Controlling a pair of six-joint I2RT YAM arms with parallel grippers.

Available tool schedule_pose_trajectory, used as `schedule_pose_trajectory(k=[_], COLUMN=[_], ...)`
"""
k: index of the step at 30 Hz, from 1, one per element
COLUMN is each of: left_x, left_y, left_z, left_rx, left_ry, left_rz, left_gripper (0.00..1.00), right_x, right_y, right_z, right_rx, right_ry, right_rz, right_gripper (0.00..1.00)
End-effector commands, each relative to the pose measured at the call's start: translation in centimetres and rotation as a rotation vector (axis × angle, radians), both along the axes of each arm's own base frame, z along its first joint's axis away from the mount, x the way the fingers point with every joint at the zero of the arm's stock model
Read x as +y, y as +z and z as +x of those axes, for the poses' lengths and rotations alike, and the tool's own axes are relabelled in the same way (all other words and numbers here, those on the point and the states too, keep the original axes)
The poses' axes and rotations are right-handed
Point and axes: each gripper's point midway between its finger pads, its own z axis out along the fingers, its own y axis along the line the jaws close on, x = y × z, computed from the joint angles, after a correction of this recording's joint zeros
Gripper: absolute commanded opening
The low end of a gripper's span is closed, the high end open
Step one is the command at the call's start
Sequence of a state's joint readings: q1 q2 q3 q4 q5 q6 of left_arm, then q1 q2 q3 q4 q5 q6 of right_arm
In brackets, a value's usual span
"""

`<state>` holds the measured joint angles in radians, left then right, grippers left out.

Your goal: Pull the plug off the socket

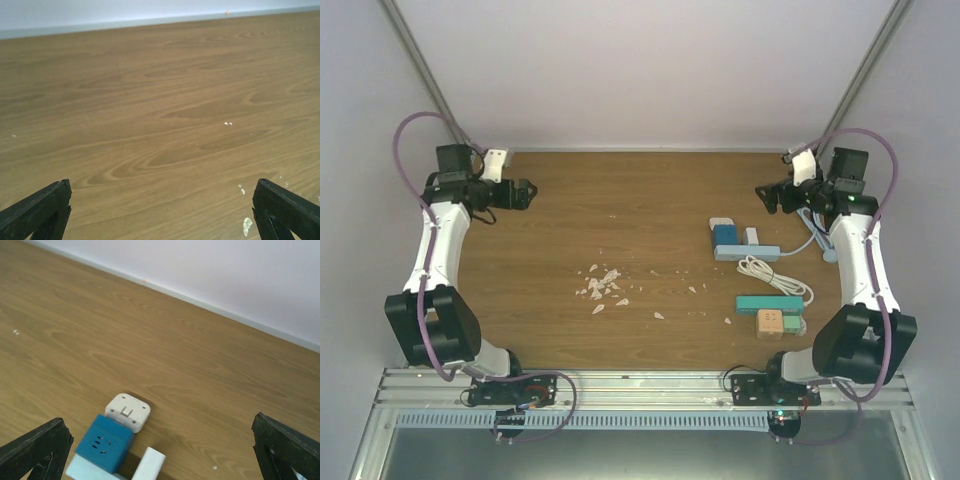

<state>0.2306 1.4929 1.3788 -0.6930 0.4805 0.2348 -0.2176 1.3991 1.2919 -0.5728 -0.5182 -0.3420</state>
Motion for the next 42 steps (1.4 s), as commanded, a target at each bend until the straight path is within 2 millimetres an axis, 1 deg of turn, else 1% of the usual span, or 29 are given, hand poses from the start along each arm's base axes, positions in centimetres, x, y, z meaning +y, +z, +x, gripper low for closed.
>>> schedule_pose_trajectory(k=[1, 5, 8, 10, 14, 18, 23, 25, 29, 34, 38, 42], left_x=[-1.8, -3.7, -5.0, -5.6, -6.6, -7.3, -8.6, -9.0, -9.2, -9.3, -9.2, -9.0], left_y=[0.6, -0.1, -0.1, 0.0, 0.3, 0.6, 1.0, 1.0, 0.9, 1.0, 0.9, 0.7], left_z=[0.0, -0.6, -1.2, -1.5, -2.1, -2.5, -3.4, -3.7, -3.9, -3.9, -3.9, -3.7], left_rx=[-0.046, -0.034, -0.039, -0.046, -0.061, -0.076, -0.086, -0.089, -0.092, -0.098, -0.098, -0.097], left_ry=[0.007, -0.045, -0.097, -0.118, -0.166, -0.202, -0.288, -0.313, -0.331, -0.343, -0.342, -0.328], left_rz=[0.001, -0.004, -0.016, -0.024, -0.038, -0.046, -0.077, -0.088, -0.083, -0.078, -0.075, -0.066], left_gripper=[0.99, 0.99, 0.99, 0.99, 0.99, 0.99, 0.99, 0.99, 0.99, 0.99, 0.99, 0.99], right_x=[2.7, 4.1, 4.7, 4.7, 3.6, 1.8, -0.6, -1.5, -2.7, -3.5, -3.5, -3.6], right_y=[0.3, 0.0, -0.9, -1.6, -2.9, -4.8, -8.2, -9.5, -11.8, -14.1, -15.6, -17.2], right_z=[-0.8, -1.2, -1.8, -2.0, -2.1, -2.4, -3.0, -3.2, -3.8, -3.7, -4.0, -4.1], right_rx=[0.005, 0.014, 0.044, 0.068, 0.084, 0.109, 0.184, 0.22, 0.276, 0.315, 0.343, 0.355], right_ry=[0.162, 0.279, 0.4, 0.47, 0.575, 0.662, 0.779, 0.825, 0.921, 0.977, 1.006, 1.023], right_rz=[-0.043, -0.108, -0.175, -0.213, -0.295, -0.396, -0.526, -0.567, -0.631, -0.667, -0.651, -0.669], right_gripper=[1.0, 1.0, 1.0, 1.0, 1.0, 0.99, 0.85, 0.82, 0.78, 0.74, 0.71, 0.68])
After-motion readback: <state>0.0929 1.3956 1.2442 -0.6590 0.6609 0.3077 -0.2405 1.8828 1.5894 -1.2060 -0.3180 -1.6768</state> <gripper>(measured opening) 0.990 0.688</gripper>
